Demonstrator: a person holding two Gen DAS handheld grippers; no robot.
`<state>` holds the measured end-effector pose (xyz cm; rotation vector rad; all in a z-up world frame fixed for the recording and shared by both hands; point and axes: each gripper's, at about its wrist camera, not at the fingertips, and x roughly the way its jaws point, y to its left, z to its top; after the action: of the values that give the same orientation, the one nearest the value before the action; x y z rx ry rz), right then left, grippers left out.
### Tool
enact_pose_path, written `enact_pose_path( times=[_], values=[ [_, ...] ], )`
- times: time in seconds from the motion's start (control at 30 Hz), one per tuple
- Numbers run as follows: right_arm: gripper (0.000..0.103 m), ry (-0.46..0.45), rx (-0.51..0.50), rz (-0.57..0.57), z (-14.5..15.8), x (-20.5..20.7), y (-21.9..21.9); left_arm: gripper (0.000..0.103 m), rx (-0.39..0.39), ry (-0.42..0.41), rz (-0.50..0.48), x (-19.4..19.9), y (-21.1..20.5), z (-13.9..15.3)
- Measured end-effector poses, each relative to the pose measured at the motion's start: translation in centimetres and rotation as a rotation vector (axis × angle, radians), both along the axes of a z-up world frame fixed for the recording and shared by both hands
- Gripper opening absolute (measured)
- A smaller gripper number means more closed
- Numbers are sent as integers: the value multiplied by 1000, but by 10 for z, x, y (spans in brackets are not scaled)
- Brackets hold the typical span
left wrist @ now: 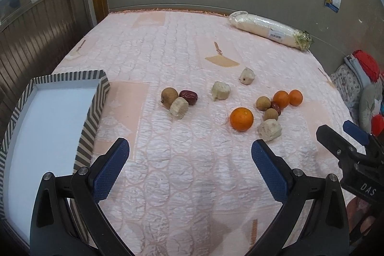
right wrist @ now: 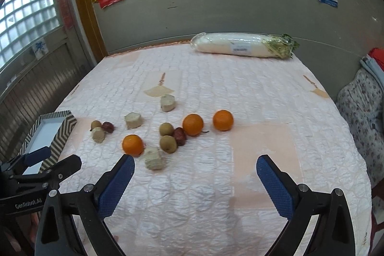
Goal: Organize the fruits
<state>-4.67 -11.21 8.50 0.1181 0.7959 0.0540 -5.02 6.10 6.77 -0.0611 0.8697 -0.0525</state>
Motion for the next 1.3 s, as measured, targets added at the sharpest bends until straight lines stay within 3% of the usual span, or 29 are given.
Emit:
enact_pose_path(
  times=[0.97,1.2,1.3],
  values=[
    [95,8,-14,63,-4,3,20,102,-13,24,1,13,17,-5],
    [88,5,-23,85,-6,3,23,102,5,67,-13,30,19,-15],
    [83,7,-21,94,-7,4,24,102,-38,88,-2,40,22,-19]
  ],
)
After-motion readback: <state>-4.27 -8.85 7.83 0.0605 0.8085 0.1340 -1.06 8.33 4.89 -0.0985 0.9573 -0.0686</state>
